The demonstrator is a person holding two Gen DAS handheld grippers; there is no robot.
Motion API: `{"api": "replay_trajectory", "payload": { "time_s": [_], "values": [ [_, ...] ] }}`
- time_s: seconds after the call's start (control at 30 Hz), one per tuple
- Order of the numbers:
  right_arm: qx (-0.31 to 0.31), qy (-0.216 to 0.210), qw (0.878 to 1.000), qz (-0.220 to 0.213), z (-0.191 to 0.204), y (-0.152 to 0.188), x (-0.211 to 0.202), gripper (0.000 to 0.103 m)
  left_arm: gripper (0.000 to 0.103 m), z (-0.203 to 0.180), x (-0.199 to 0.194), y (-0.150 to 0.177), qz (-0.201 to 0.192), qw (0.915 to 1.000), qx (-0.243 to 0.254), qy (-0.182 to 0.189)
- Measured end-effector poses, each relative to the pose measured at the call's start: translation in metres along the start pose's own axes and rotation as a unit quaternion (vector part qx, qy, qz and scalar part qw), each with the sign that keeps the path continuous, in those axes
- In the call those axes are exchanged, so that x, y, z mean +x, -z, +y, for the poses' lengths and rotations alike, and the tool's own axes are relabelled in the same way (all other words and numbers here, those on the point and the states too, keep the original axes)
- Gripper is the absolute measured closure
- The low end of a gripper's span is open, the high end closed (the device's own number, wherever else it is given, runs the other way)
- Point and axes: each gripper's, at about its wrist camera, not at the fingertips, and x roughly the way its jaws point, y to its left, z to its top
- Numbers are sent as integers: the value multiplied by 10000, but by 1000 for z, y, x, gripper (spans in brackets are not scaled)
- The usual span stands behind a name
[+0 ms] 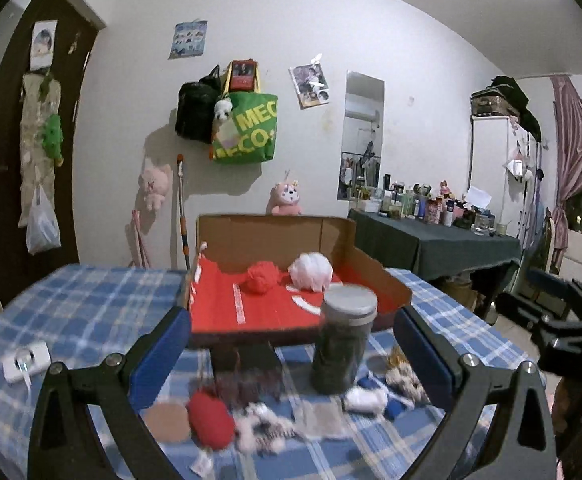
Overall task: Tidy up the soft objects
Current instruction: 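Grasp the red heart sponge with the left tool while the right tool grasps the black scrunchie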
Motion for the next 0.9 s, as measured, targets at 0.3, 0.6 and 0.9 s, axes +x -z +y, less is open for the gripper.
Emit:
{"api": "replay_trajectory", "payload": {
  "time_s": [0.3,0.6,0.9],
  "values": [
    [151,53,9987,488,3,70,20,4,0,-5,23,63,526,9983,87,-231],
    [170,7,9951,978,12,105,47,4,0,-3,45,92,1037,9941,28,-316],
    [327,-88,9925,1171,3,107,61,4,0,20,46,84,1218,9913,-125,-473]
  ]
}}
